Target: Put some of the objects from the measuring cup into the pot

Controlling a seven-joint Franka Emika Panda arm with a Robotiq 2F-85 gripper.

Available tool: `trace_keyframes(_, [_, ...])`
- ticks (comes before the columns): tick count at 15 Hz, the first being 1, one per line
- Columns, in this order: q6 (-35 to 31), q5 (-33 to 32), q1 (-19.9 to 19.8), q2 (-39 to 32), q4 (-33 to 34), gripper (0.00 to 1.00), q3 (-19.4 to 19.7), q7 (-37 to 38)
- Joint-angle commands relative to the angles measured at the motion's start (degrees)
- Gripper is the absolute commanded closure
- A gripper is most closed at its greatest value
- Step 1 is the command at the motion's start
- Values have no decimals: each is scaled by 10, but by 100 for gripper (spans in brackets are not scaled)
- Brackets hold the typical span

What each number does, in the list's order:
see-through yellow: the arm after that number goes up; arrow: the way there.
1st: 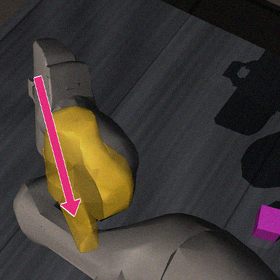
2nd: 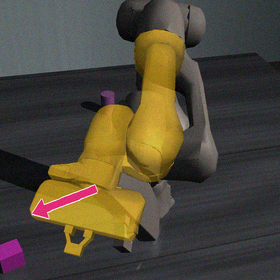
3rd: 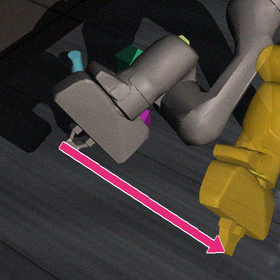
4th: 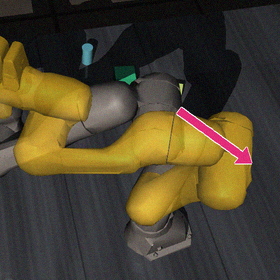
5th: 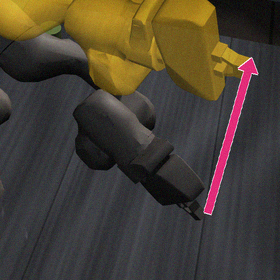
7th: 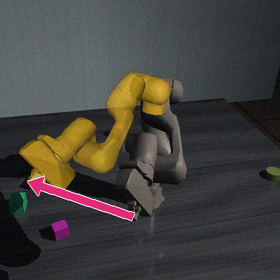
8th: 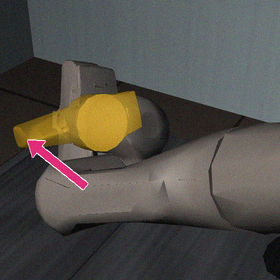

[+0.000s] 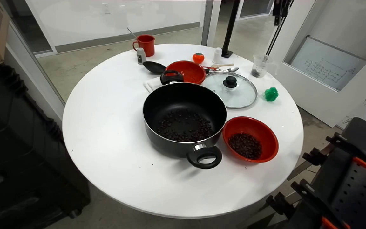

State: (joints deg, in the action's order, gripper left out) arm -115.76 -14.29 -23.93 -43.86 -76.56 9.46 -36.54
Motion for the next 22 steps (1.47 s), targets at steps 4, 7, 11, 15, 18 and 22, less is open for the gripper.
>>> trace_keyframes(4, [-16,4,58,126,-119,0,-7,113])
trace_keyframes(7, [-19,10,78,165,-162,0,-29,110])
trace_keyframes(11, [-20,26,94,230,-237,0,-65,67])
trace_keyframes(15, [-41,43,116,290,-312,0,-89,43])
trace_keyframes(18, [-21,32,128,265,-279,0,-80,62])
trace_keyframes(22, [-26,32,128,277,-295,0,-79,57])
